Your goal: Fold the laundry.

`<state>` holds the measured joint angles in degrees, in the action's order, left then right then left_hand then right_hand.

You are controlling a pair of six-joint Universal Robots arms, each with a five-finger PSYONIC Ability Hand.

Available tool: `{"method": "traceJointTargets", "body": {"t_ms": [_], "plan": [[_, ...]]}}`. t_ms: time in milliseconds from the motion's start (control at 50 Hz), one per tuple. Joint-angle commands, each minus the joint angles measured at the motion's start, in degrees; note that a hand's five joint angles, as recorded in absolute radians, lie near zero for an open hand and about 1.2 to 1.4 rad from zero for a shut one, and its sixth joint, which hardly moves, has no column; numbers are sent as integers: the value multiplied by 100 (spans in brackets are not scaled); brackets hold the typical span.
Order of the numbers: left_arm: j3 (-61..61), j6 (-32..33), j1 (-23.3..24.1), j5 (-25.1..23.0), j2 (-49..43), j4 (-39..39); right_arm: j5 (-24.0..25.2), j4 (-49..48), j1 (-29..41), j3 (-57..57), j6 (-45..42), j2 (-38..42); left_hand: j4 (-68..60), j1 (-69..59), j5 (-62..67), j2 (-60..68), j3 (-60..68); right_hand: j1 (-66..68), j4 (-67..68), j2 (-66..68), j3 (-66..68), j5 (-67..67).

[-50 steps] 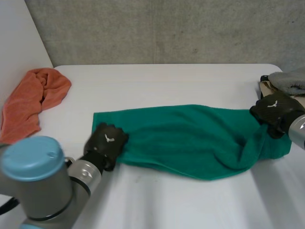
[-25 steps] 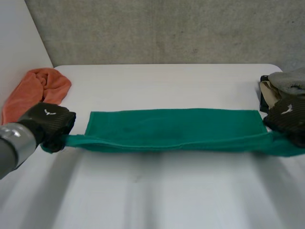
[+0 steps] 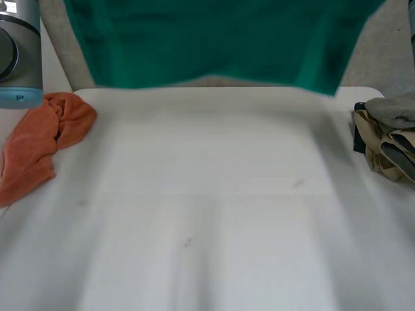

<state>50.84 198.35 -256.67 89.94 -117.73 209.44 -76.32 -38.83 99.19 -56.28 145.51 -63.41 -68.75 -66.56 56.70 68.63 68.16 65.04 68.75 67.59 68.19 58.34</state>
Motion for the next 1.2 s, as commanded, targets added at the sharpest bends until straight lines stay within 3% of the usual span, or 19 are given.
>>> {"method": "traceJointTargets", "body": {"t_ms": [20, 220, 400, 480, 600, 640, 720, 800, 940, 1100, 1200], "plan": [[846, 116, -94, 50, 5, -282, 389, 497, 47, -533, 4, 153, -1125, -1344, 1330, 1137, 1184, 1496, 1125, 1241, 1181, 1166], [2588, 608, -24, -389, -426, -35, 566, 1491, 197, -1078, -154, 1031, -1125, -1344, 1330, 1137, 1184, 1496, 1125, 1241, 1181, 1166], [3889, 1145, -50, -504, -479, -342, 214, 2985, 241, -1359, -751, 1577, -1125, -1344, 1330, 1137, 1184, 1496, 1125, 1241, 1181, 1166], [4635, 1189, -155, -530, 82, -1070, 126, 3802, 162, -1693, -875, 1236, -1125, -1344, 1330, 1137, 1184, 1496, 1125, 1241, 1181, 1166], [5831, 1777, -472, -740, 1251, -2705, 30, 5550, -207, -2729, -1305, -56, -1125, -1344, 1330, 1137, 1184, 1496, 1125, 1241, 1181, 1166], [6138, 2179, -629, -758, 1620, -3458, 38, 6382, -382, -3185, -1820, -520, -1125, -1344, 1330, 1137, 1184, 1496, 1125, 1241, 1181, 1166], [6316, 2770, -797, -811, 1991, -4490, 126, 7107, -812, -3775, -2988, -927, -1125, -1344, 1330, 1137, 1184, 1496, 1125, 1241, 1181, 1166], [6018, 2964, -815, -881, 2061, -4518, 232, 6687, -779, -3707, -3328, -753, -1125, -1344, 1330, 1137, 1184, 1496, 1125, 1241, 1181, 1166], [4937, 2412, -499, -636, 1386, -3675, 179, 5343, -401, -2793, -2133, -32, -1125, -1344, 1330, 1137, 1184, 1496, 1125, 1241, 1181, 1166], [3278, 1963, -42, 242, -204, -3059, 153, 3595, -50, -1713, -1543, 1170, -1125, -1344, 1330, 1137, 1184, 1496, 1125, 1241, 1181, 1166], [2441, 1927, 152, 542, -935, -2988, 47, 3224, 73, -1193, -1534, 1770, -1125, -1344, 1330, 1137, 1184, 1496, 1125, 1241, 1181, 1166]]}}
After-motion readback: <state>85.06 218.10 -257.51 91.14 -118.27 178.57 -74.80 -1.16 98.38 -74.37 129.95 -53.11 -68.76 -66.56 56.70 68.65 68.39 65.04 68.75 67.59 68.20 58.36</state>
